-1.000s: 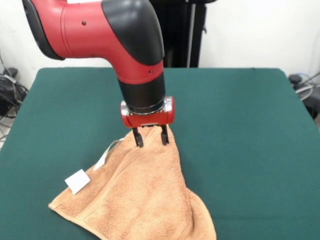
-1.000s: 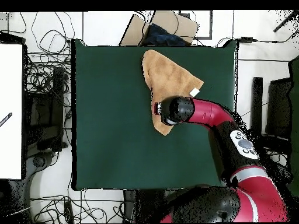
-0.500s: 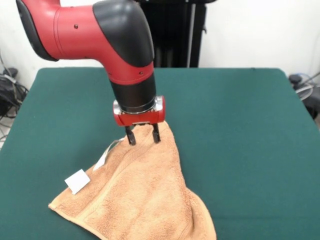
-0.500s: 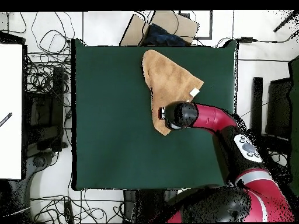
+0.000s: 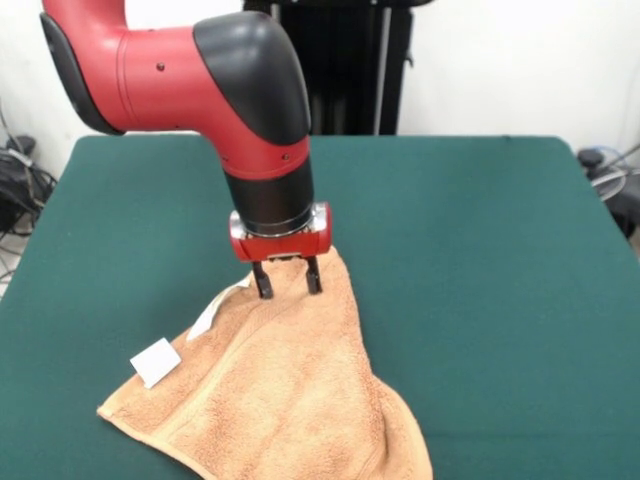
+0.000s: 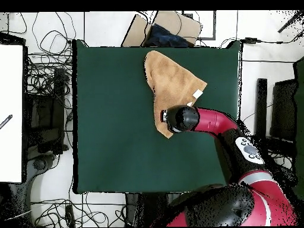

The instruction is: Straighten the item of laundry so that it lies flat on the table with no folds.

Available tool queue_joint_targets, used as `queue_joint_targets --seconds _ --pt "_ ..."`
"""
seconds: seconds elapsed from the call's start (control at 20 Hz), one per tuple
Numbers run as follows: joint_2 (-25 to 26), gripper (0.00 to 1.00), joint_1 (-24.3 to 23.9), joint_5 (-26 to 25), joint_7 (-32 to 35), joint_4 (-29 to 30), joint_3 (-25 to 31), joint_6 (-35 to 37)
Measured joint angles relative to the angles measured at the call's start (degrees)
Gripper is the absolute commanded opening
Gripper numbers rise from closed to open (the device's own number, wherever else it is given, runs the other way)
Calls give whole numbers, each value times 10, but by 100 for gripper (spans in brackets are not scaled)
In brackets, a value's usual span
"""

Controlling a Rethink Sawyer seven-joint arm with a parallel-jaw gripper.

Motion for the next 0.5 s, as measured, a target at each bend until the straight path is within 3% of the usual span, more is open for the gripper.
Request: queue_joint_targets --seconds 0.15,0.2,0.5 --pt "0 100 0 0 0 0 0 0" --pt "0 0 -1 0 0 0 0 0" --pt "2 0 -2 0 0 0 0 -2"
